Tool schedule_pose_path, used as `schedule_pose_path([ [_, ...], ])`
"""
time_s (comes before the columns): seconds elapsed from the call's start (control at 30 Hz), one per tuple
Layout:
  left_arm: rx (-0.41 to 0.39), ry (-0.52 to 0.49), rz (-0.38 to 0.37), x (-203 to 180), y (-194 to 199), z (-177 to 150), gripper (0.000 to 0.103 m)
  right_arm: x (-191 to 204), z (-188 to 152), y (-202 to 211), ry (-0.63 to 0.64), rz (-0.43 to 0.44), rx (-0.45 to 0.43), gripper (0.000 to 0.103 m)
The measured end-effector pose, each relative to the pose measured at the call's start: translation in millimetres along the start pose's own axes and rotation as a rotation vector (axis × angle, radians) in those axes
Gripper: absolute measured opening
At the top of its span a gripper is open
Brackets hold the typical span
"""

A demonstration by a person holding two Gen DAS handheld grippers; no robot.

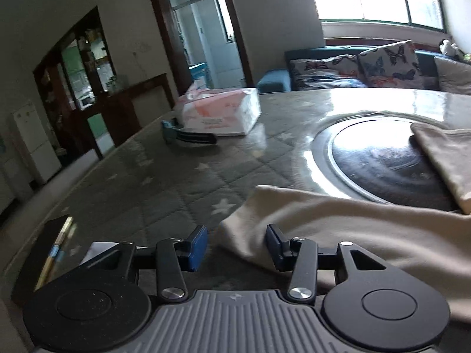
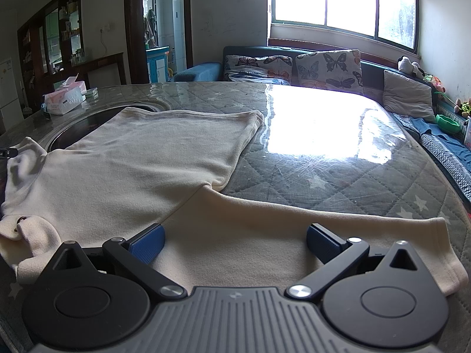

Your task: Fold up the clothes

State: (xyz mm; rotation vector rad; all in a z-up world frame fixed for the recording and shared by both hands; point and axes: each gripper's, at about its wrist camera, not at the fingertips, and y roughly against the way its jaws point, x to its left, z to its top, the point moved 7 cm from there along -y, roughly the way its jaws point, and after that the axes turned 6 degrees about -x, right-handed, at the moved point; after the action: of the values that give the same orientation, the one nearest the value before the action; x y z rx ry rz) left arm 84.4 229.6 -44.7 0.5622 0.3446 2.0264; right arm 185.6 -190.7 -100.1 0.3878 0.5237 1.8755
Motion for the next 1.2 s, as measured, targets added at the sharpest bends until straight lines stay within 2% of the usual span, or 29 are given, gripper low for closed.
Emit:
schedule_pose_path([
  [0.1, 0.008, 0.007, -0.005, -0.8, 7.2, 2.2, 0.048, 0.3, -0.9, 0.4, 0.001, -0.001, 0.000, 0.103],
  [0.17, -0.009, 0.021, -0.044, -9.0, 18.8, 8.0, 0.048, 0.5, -0.8, 0.6, 0.002, -0.003, 0.000, 0.103],
  [0.27, -0.071, 0.032, -0.166, -35.3, 44.7, 22.5, 0.048, 0.4, -0.2, 0.7, 0.002, -0.003, 0.001, 0.103],
  [0.37, -0.081, 0.008, -0.301, -71.6, 60.0, 26.4, 0.049, 0.3, -0.3, 0.9, 0.002, -0.003, 0.001, 0.103],
  [0.47, -0.077, -0.050, -0.367, -101.6, 65.0, 19.7, 0.049, 0.4, -0.2, 0.9, 0.002, -0.003, 0.001, 0.103],
  [0.63, -0.031, -0.093, -0.362, -111.5, 61.7, -2.0, 0.050, 0.5, 0.4, 0.6, 0.002, -0.003, 0.002, 0.103],
  [0.83, -0.027, -0.079, -0.347, -88.4, 73.5, -13.4, 0.050, 0.3, 0.8, 0.4, 0.006, -0.001, 0.008, 0.103],
  [1.0, -0.037, -0.101, -0.356, -93.0, 83.8, -1.8, 0.049, -0.1, 1.9, 1.6, 0.012, 0.011, 0.016, 0.103],
  [1.2, -0.089, -0.103, -0.419, -122.4, 91.1, 21.7, 0.056, -9.0, 7.2, 17.3, -0.023, -0.020, -0.021, 0.103],
])
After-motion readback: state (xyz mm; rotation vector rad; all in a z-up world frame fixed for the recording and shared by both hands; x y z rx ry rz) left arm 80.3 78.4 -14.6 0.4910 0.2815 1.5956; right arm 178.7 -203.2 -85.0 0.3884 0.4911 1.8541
